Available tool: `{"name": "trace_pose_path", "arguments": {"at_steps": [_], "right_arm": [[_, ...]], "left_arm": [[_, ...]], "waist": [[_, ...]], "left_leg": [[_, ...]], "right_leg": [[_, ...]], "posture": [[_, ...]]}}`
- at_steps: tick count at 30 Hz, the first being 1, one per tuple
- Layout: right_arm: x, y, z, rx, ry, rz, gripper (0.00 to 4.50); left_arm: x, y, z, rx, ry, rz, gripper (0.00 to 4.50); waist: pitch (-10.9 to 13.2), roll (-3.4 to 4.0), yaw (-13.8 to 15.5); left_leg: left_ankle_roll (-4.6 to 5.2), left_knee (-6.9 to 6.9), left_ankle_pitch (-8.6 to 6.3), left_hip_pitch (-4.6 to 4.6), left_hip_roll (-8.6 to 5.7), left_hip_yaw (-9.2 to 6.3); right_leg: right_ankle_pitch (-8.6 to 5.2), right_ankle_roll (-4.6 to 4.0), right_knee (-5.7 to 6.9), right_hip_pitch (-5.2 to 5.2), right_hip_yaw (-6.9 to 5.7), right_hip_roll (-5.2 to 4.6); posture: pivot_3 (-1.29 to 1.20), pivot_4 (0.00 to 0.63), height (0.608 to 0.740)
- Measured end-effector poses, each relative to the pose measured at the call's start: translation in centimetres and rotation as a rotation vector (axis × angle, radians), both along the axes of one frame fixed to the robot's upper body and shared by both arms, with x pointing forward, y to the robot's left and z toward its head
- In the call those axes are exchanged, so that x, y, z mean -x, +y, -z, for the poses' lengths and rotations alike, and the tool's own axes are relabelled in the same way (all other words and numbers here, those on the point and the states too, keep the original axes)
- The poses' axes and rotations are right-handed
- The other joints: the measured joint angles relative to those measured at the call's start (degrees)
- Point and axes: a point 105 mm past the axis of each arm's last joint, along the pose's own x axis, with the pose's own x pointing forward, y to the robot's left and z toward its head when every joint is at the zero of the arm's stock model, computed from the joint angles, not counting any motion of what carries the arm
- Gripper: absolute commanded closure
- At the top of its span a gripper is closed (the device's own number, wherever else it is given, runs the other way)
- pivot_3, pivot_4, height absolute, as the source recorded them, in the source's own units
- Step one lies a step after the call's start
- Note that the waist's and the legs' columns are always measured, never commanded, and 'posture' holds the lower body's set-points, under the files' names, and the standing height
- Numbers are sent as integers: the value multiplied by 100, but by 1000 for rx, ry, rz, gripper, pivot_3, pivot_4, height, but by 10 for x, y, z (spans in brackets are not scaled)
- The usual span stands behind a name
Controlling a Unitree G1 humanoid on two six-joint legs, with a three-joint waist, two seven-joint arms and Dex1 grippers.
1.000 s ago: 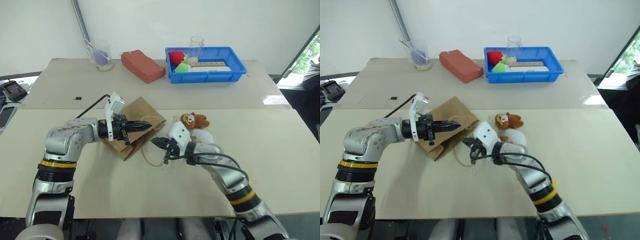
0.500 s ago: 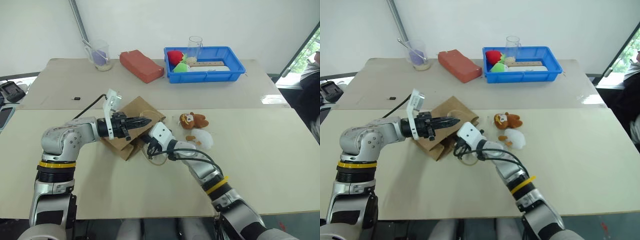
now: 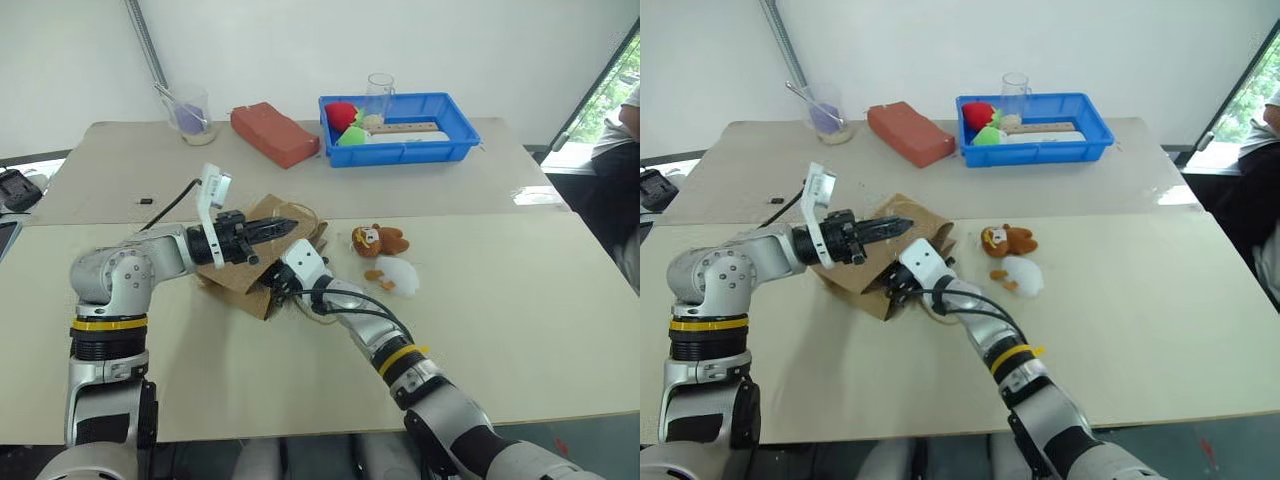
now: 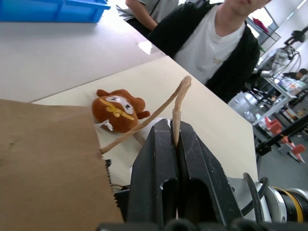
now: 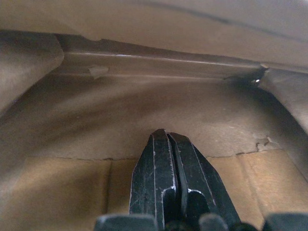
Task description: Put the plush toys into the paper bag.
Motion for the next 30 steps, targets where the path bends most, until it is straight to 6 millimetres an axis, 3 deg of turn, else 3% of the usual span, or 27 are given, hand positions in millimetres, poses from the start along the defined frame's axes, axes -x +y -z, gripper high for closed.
{"name": "trace_pose_path", "arguments": {"at_steps": [3,5,9,22,30], "right_arm": [[-1,-2,1,0,0,11,4452],[-2,-3,1,-1,1,19,4452],[-3,-3,4,7,17,29,4452],[-6,-6,5,18,37,78,4452],[-7,-7,5,19,37,84,4452]], "left_arm": [[-8,15,-12,-18,-42,-61,4500],[-13,21,-31,-39,-114,-89,4500],[-11,17,-67,-83,-278,-83,4500],[2,-17,-102,-234,-659,-113,4500],[4,-19,-100,-265,-711,-137,4500]], "waist": [[-2,-4,2],[-3,-5,11],[-4,-5,11],[-5,-7,22],[-6,-6,19]], "left_leg": [[-8,1,5,4,-1,-5],[-11,2,7,5,-2,-9],[-12,-6,7,20,-3,-8],[-12,-5,7,20,-3,-7],[-12,-5,7,22,-3,-6]], "right_leg": [[0,0,-3,7,-3,1],[0,-1,-4,12,-6,0],[0,-1,-3,21,-5,-1],[0,0,-5,25,-2,-1],[0,0,-7,26,-2,-1]], "posture": [[0,150,740],[0,150,740],[0,150,740],[0,150,740],[0,150,740]]}}
